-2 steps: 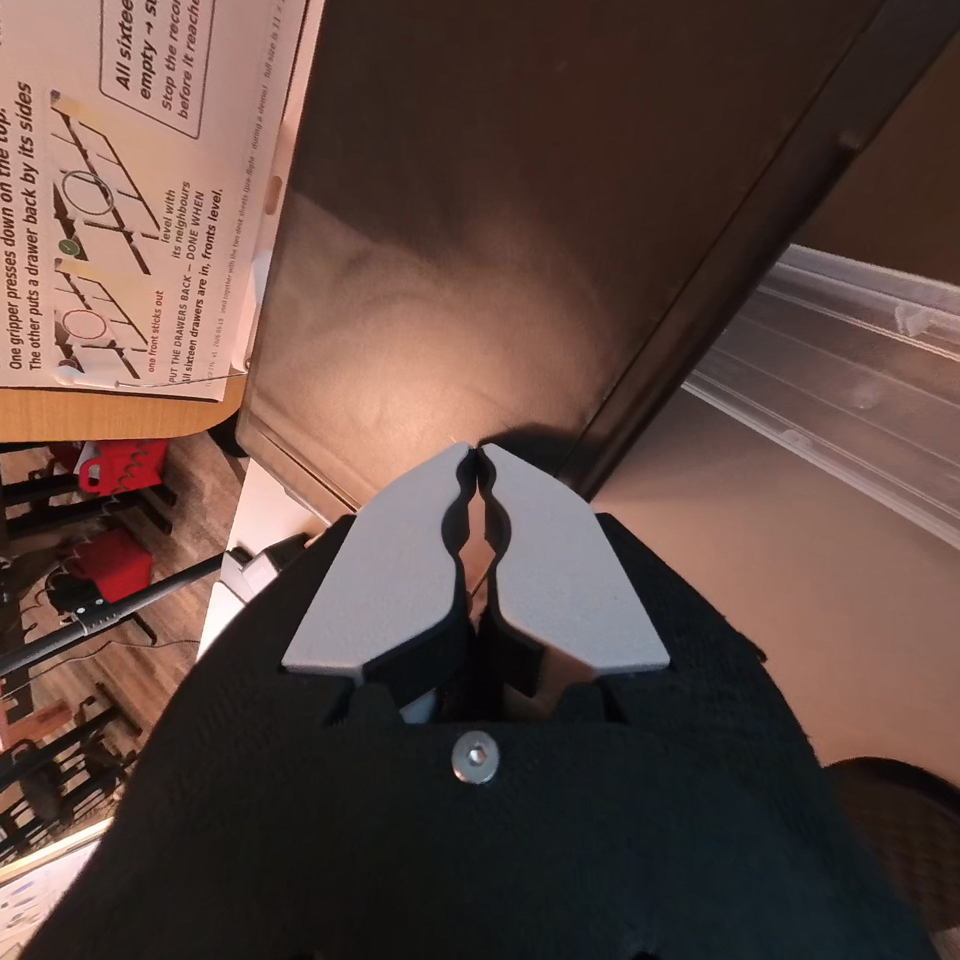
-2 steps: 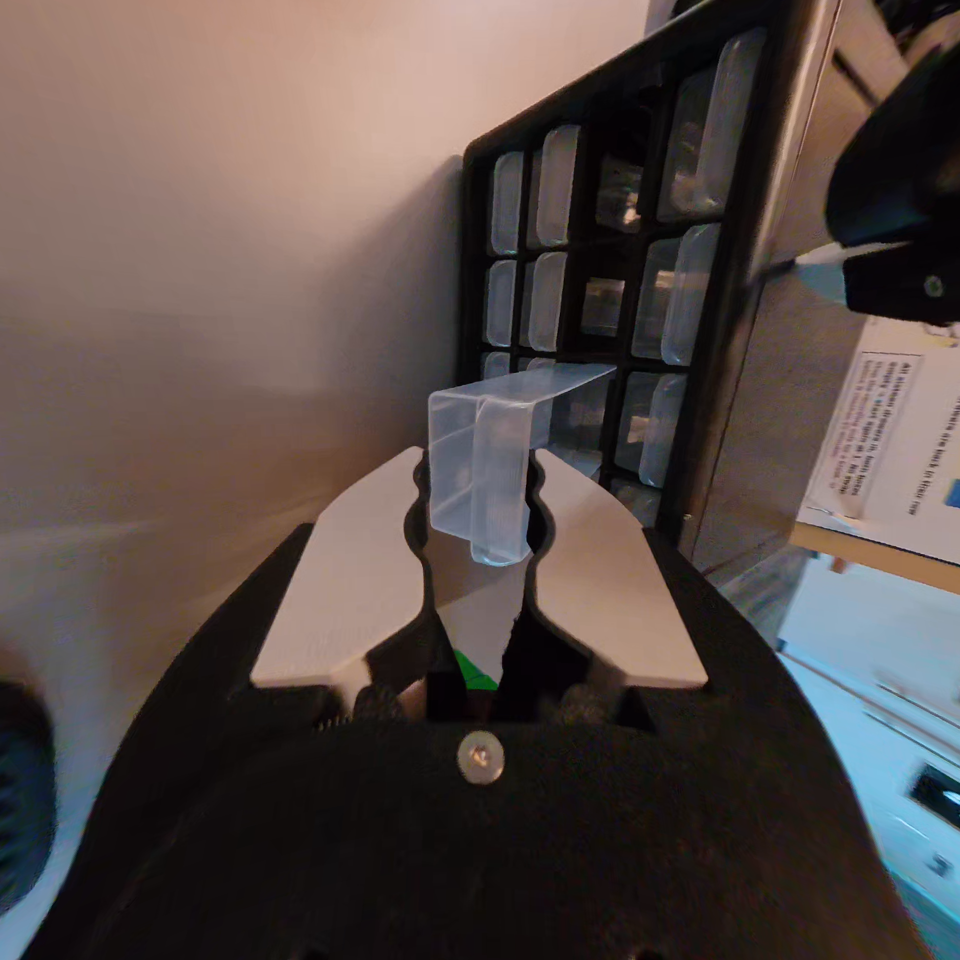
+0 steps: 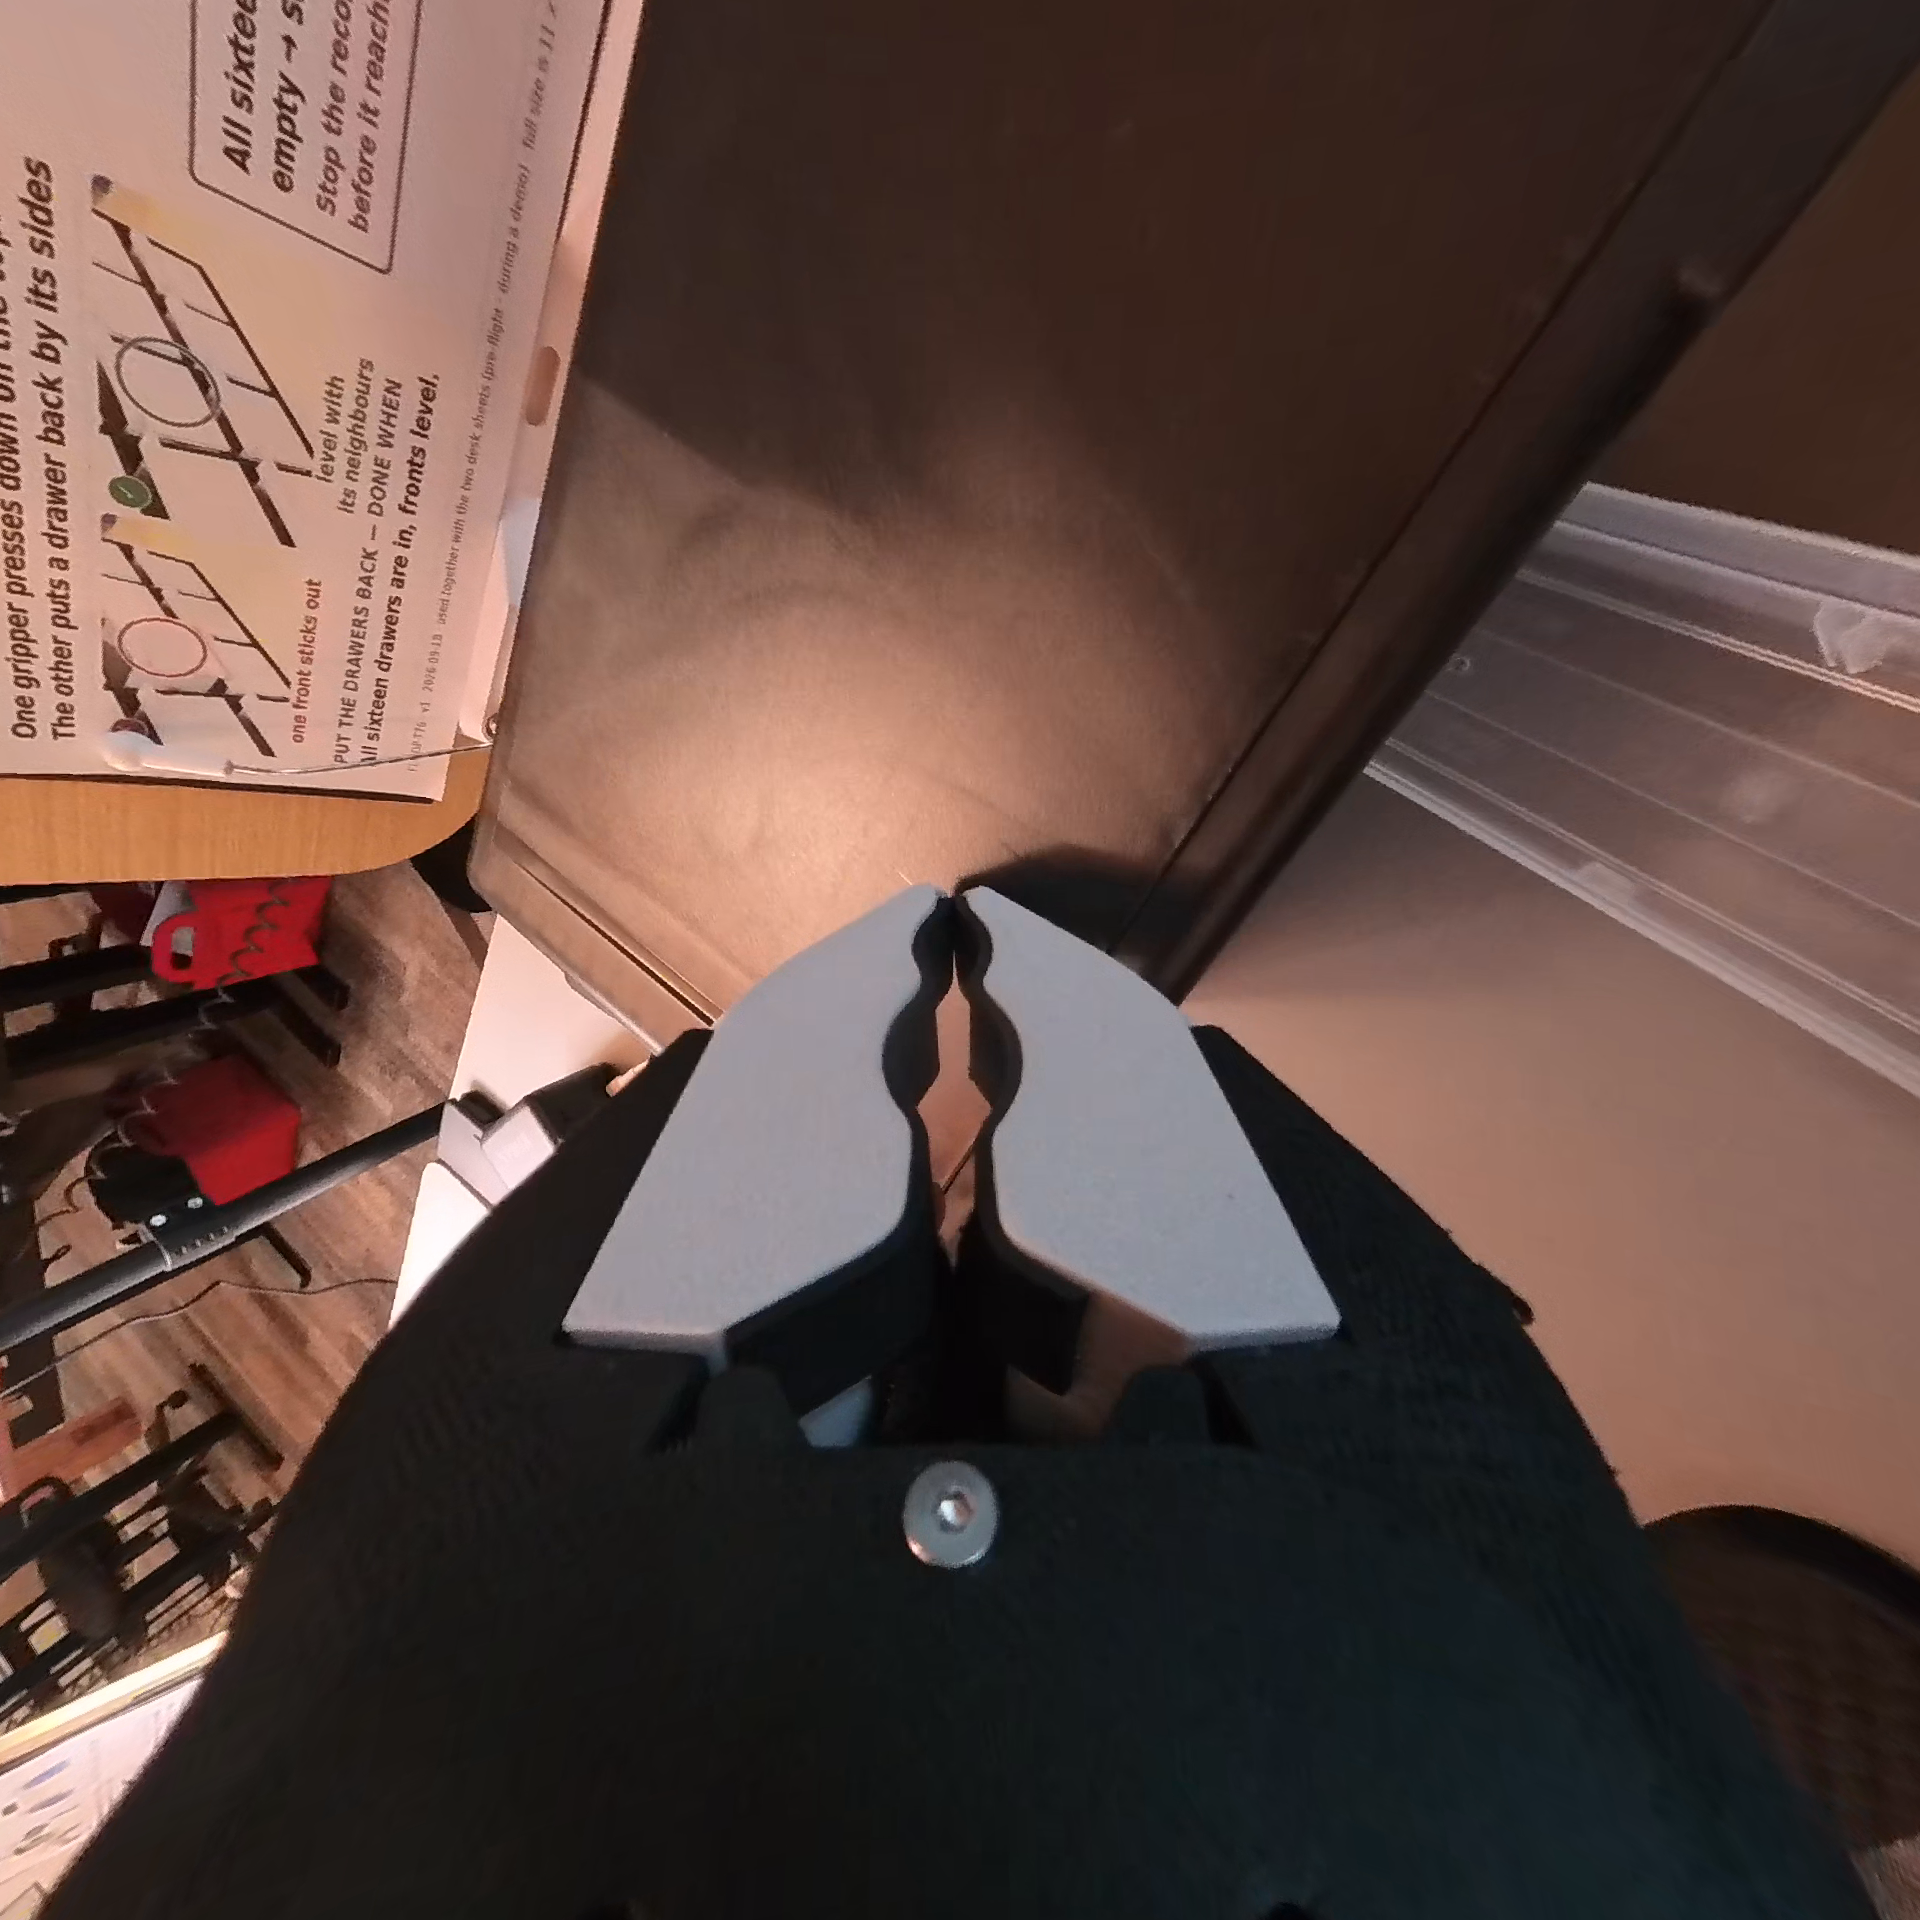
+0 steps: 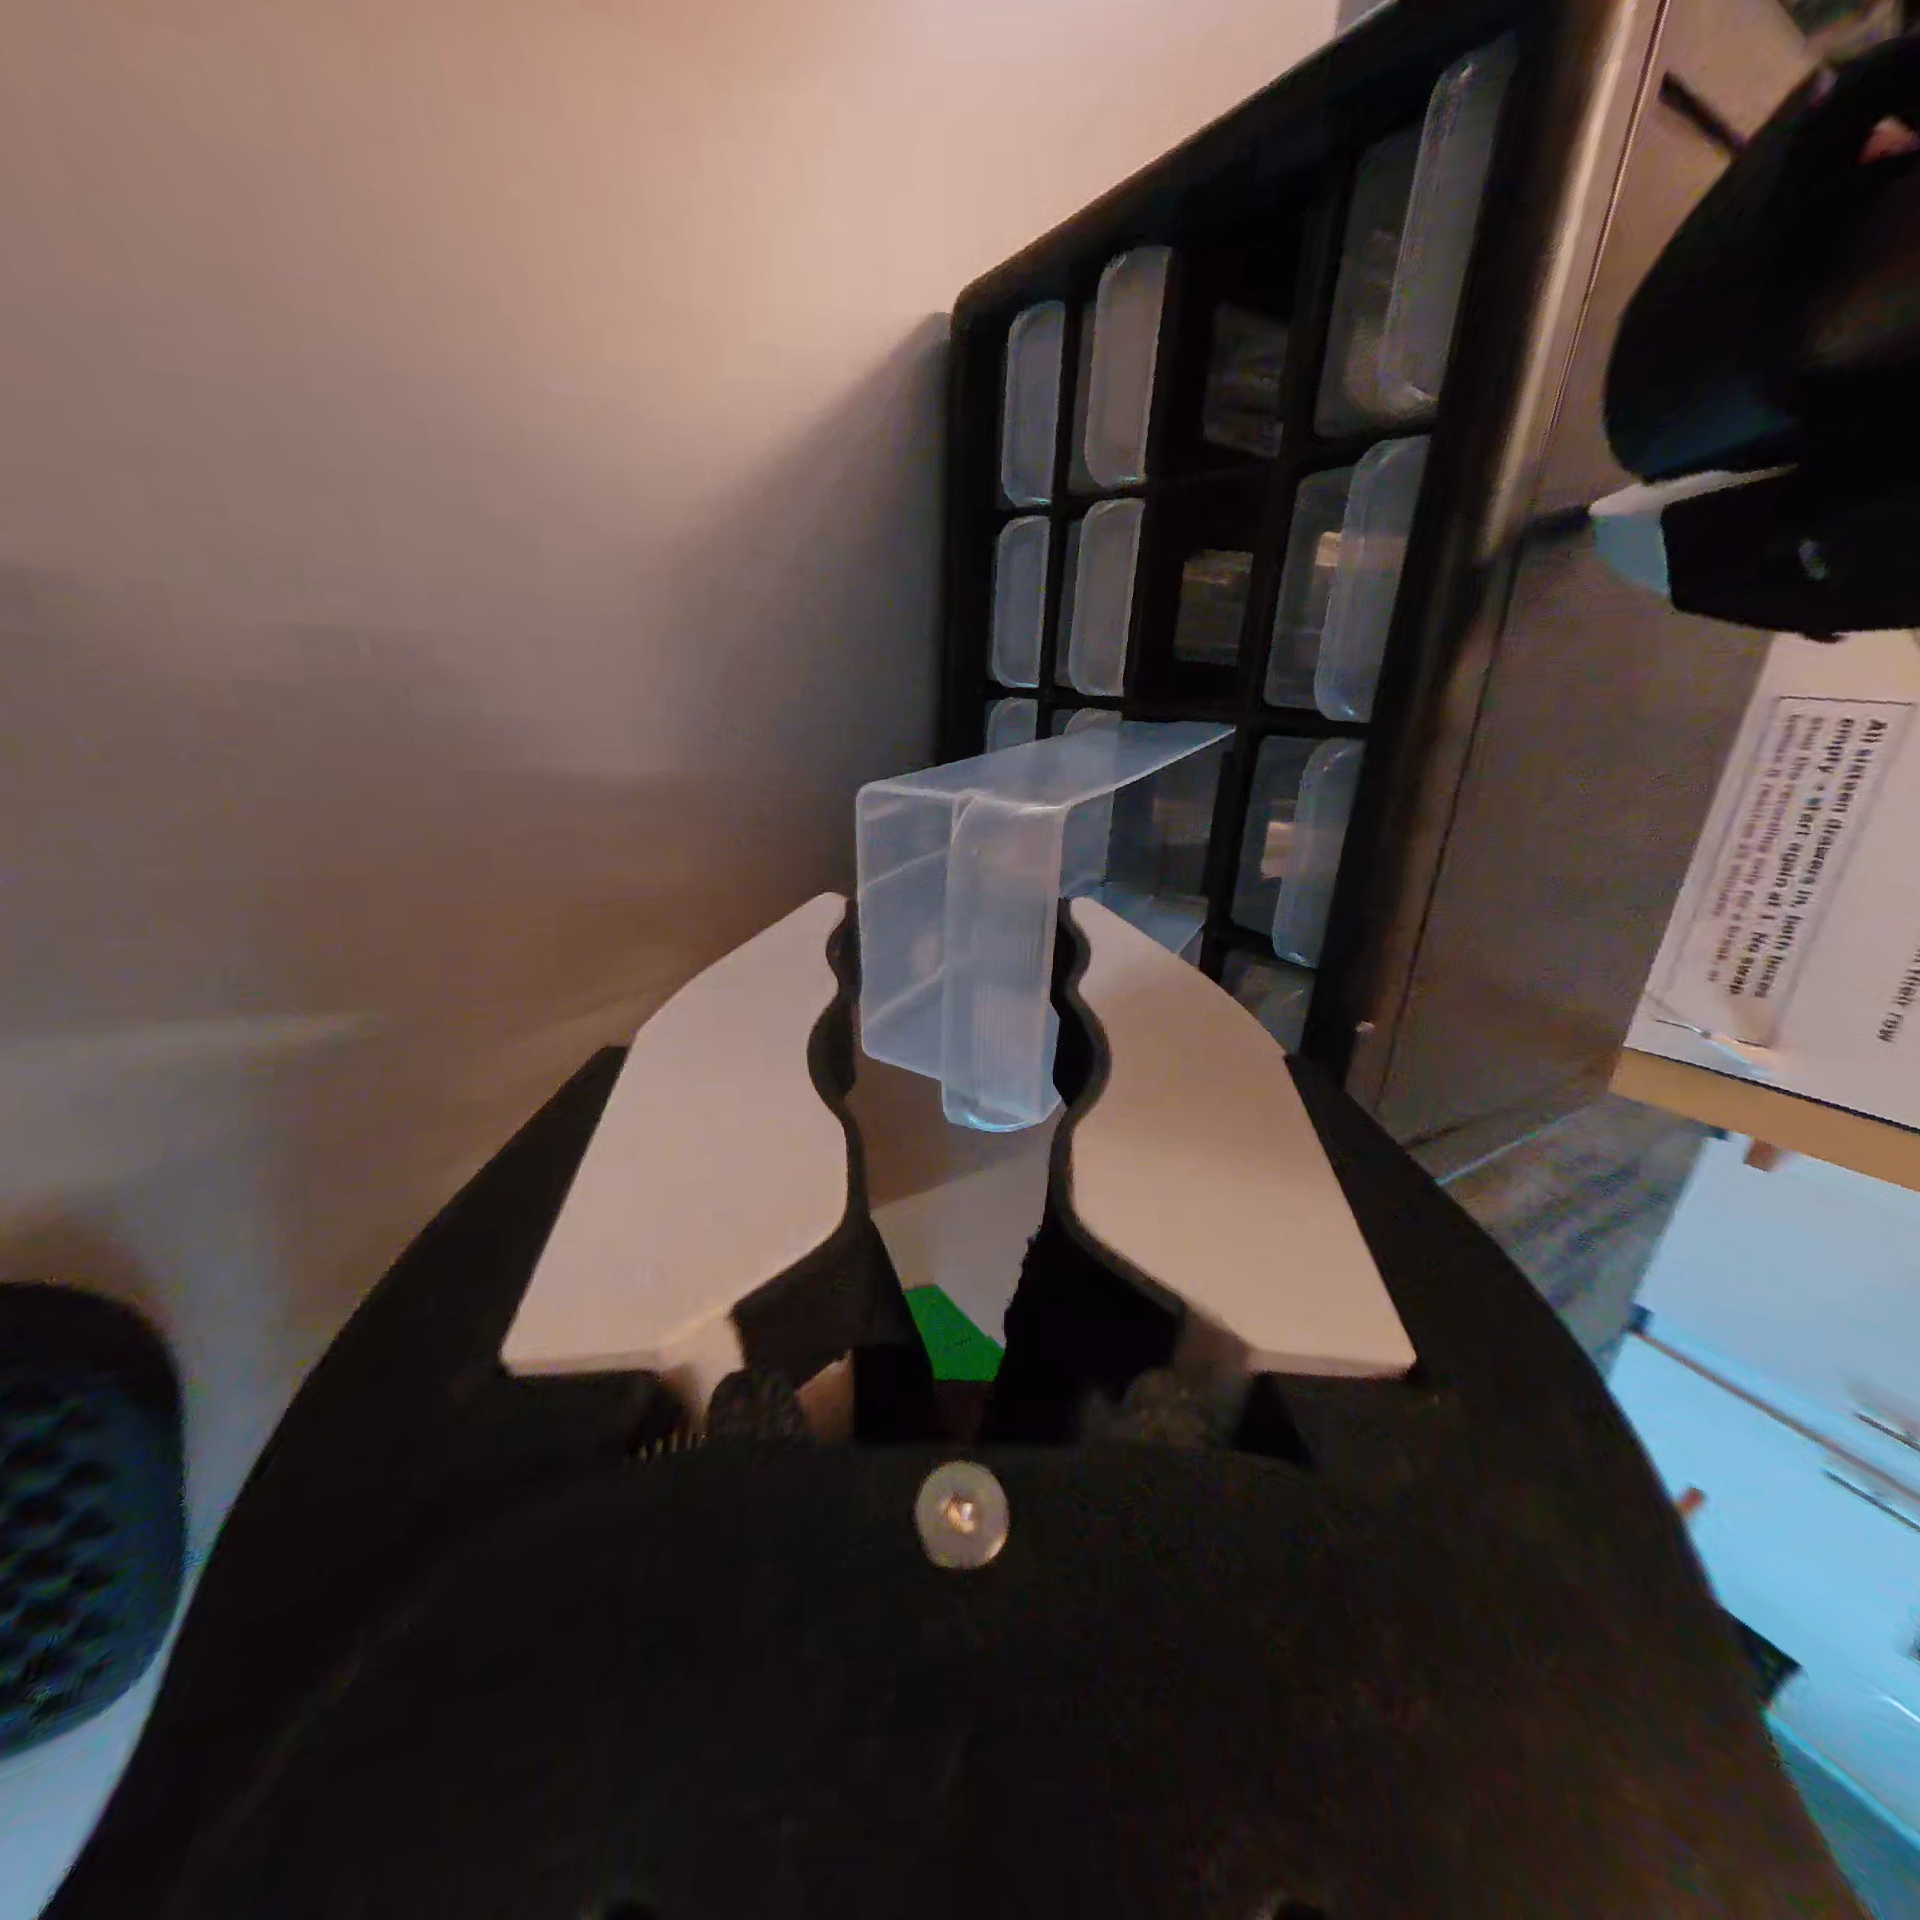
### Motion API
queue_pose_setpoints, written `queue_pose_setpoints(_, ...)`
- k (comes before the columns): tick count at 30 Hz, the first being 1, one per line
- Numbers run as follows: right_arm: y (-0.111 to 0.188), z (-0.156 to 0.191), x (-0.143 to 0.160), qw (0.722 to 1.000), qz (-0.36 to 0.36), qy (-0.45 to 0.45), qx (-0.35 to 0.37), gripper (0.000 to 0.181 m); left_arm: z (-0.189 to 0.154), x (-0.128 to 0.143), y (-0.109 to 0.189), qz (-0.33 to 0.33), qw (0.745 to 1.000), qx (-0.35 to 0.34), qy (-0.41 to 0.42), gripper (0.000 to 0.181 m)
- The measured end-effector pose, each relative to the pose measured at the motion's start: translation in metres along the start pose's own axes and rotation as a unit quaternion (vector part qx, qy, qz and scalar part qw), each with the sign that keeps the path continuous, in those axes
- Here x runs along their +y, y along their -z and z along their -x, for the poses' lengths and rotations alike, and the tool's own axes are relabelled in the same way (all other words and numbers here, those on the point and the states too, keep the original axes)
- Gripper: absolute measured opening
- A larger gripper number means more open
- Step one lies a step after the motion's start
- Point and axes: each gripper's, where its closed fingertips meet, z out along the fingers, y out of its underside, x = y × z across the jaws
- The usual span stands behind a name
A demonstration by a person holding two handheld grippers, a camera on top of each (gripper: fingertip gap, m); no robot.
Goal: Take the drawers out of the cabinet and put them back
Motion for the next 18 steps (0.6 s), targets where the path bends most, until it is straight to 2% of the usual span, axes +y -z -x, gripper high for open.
queue_pose_setpoints(3, 0.010, -0.003, -0.001, 0.999, -0.002, -0.008, -0.037, 0.034, 0.000, 0.000, 0.000, -0.005, 1.000, 0.008, 0.005, 0.000)
queue_pose_setpoints(7, 0.011, -0.004, 0.003, 0.999, -0.005, -0.023, -0.044, 0.034, 0.000, 0.000, 0.000, -0.018, 1.000, 0.012, 0.009, 0.000)
queue_pose_setpoints(11, -0.007, 0.019, 0.014, 0.997, -0.001, -0.012, -0.078, 0.020, 0.000, 0.000, 0.000, -0.022, 1.000, 0.018, 0.012, 0.000)
queue_pose_setpoints(13, -0.017, 0.028, 0.018, 0.996, -0.004, -0.013, -0.093, 0.020, 0.000, 0.000, 0.000, -0.022, 1.000, 0.012, 0.008, 0.000)
queue_pose_setpoints(18, -0.026, 0.036, 0.011, 0.998, -0.041, -0.004, -0.054, 0.019, 0.000, 0.000, 0.000, -0.018, 1.000, 0.006, 0.003, 0.000)
